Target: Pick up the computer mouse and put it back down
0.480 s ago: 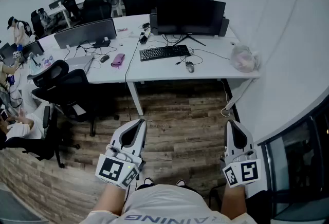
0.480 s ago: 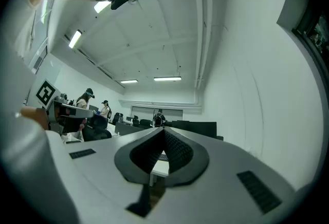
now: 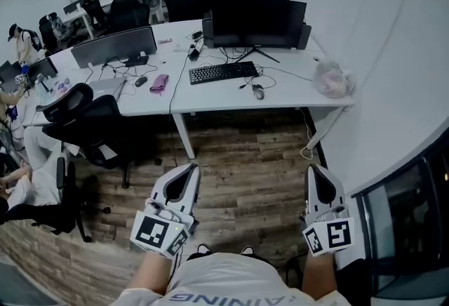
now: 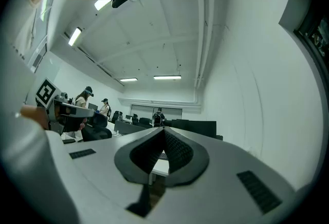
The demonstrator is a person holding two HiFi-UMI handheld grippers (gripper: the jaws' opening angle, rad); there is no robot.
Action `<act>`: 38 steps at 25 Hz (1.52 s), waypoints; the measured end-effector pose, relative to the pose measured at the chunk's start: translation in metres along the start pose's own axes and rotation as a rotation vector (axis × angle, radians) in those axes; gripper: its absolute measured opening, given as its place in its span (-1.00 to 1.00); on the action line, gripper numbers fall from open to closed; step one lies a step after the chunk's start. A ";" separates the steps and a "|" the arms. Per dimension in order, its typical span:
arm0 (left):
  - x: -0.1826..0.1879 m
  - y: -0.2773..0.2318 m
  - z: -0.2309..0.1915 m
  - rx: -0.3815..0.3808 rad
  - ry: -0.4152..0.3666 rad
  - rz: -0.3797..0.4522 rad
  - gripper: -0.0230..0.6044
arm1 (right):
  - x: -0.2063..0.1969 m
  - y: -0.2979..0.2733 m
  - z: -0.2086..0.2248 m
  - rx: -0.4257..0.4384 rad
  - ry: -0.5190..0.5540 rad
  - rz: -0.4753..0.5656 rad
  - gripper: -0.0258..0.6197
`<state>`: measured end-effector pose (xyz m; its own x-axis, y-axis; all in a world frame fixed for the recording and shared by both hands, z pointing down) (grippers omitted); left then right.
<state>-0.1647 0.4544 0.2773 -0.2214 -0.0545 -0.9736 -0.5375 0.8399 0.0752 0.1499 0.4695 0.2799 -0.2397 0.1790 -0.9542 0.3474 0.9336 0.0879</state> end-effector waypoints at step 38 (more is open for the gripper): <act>-0.004 -0.044 -0.137 -0.018 0.048 -0.022 -0.90 | -0.030 -0.136 -0.058 0.024 -0.011 -0.046 -0.85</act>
<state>-0.2521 0.3438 0.3073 -0.2480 -0.0985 -0.9637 -0.5572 0.8283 0.0587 0.0567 0.3550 0.3128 -0.2463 0.1321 -0.9601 0.3575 0.9332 0.0367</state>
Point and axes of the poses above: the fingertips, and each gripper's own axes: y backward along the fingers, z to its right, x out of its top, the point moved 7 cm from there along y, backward along the fingers, and after that the axes turned 11 degrees about y, right-handed, at the moved point
